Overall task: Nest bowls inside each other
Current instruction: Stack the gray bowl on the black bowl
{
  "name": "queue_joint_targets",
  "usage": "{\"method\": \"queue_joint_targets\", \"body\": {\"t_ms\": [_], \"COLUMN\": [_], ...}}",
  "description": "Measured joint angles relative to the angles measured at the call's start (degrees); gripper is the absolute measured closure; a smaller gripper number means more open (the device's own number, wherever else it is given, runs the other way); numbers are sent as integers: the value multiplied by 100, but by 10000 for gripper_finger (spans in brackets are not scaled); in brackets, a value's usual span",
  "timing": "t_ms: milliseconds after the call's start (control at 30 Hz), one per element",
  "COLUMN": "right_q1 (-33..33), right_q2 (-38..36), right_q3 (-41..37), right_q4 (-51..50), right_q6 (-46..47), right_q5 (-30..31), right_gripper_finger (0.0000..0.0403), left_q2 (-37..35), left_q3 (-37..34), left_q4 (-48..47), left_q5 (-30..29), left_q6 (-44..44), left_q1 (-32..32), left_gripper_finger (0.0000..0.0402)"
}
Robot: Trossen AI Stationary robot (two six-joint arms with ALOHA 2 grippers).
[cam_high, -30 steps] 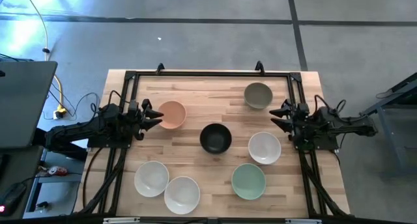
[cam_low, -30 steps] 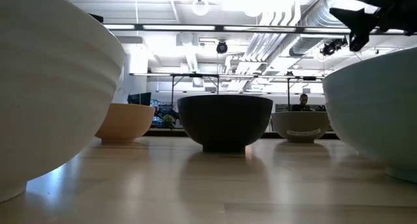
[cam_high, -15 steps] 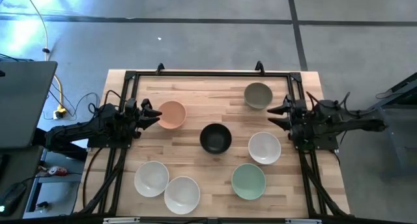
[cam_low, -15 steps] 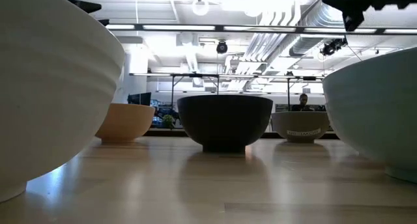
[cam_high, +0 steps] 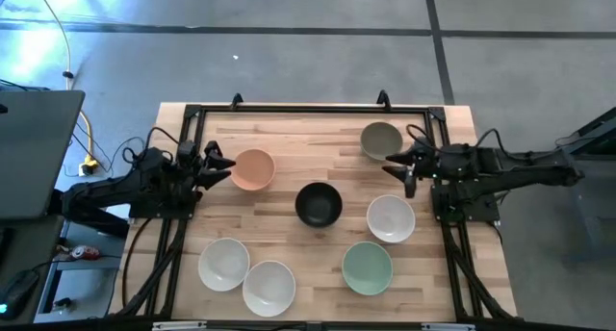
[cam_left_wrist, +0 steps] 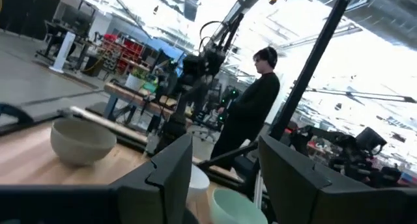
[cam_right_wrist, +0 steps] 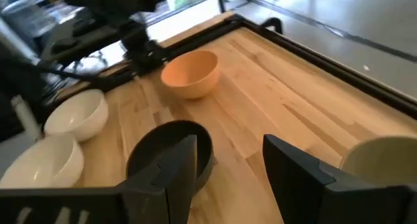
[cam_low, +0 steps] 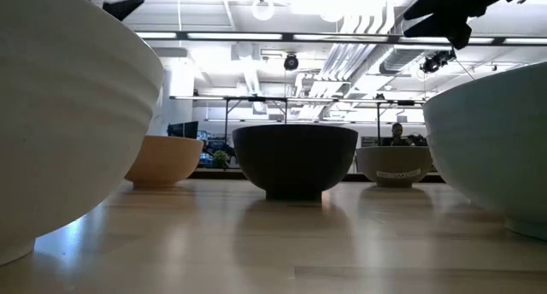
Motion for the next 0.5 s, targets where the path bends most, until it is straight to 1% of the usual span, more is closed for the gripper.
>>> {"method": "queue_joint_targets", "body": {"t_ms": [67, 133, 300, 400, 500], "right_q1": [0, 0, -33, -228, -492], "right_q2": [127, 228, 360, 350, 344], "right_q3": [32, 34, 34, 34, 34], "right_q4": [-51, -182, -825, -1331, -1708], "right_q6": [430, 912, 2297, 3337, 4037], "right_q5": [333, 824, 1902, 2155, 2137], "right_gripper_finger": [233, 233, 233, 233, 233], "left_q2": [285, 616, 1469, 1862, 2140], "left_q3": [188, 338, 555, 637, 706], "left_q4": [-10, -26, -46, -43, -43], "left_q5": [98, 144, 107, 47, 47], "left_q6": [49, 47, 25, 102, 266], "left_q1": [-32, -114, -440, -595, -673], "left_gripper_finger": [228, 225, 222, 222, 222]}}
